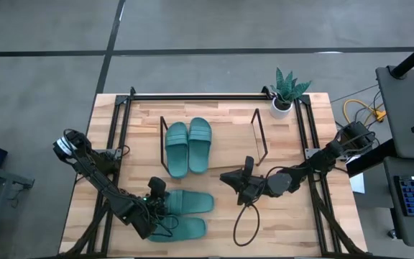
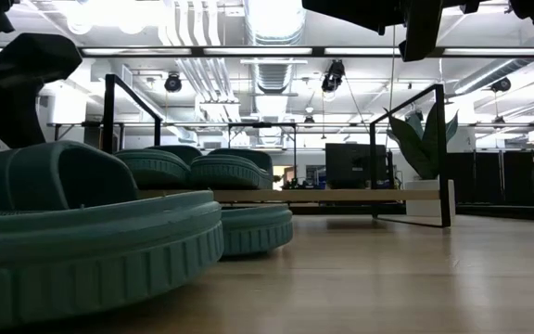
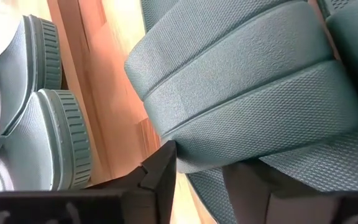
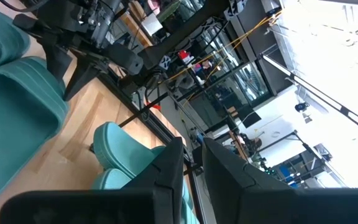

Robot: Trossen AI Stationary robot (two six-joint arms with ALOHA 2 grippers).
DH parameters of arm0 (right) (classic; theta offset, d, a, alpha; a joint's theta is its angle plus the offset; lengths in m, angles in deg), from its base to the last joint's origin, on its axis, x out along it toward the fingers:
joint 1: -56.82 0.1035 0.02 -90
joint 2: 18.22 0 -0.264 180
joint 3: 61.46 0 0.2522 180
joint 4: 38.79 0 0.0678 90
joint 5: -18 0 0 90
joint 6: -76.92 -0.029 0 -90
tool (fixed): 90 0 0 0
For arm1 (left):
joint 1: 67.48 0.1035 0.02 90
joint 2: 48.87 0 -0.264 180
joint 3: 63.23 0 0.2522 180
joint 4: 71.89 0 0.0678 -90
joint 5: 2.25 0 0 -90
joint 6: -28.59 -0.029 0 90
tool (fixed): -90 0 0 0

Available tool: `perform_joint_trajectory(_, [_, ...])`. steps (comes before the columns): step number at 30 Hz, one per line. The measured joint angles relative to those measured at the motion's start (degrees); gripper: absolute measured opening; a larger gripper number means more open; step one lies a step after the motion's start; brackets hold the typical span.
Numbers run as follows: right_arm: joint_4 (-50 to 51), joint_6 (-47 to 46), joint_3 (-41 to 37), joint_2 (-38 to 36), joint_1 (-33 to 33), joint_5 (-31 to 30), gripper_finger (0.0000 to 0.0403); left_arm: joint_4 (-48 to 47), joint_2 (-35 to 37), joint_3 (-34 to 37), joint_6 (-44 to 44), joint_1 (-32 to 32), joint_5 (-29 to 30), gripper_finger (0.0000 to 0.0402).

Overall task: Pick and place slides into the shelf
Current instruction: Put the green slipper on the shelf

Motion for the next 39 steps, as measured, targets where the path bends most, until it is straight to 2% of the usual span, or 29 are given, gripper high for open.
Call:
perform_joint_trajectory(12, [0.0, 0.0, 0.0, 0.0, 0.0, 0.0, 0.0052, 0.0, 0.1, 0.0, 0.0, 0.2, 0.1, 0.0005])
perform_joint_trajectory(18, [0.0, 0.1, 0.0, 0.0, 0.0, -0.2, 0.0052, -1.0, 2.7, -0.2, 0.0, 0.8, 0.5, 0.0002])
perform_joint_trajectory(25, [-0.3, 1.1, 0.0, 0.0, 0.2, -4.4, 0.0052, -2.3, 8.5, -1.7, -0.4, 1.3, 4.1, 0.0001])
perform_joint_trajectory(35, [-0.4, 2.8, 0.5, -1.2, 3.0, -4.5, 0.0053, -2.3, 15.7, -1.7, -0.3, 2.3, 10.1, 0.0000])
perform_joint_trajectory(39, [3.0, 3.9, 1.8, -1.2, 4.2, -4.7, 0.0079, -2.3, 16.7, -1.6, -0.1, 3.6, 13.7, 0.0000])
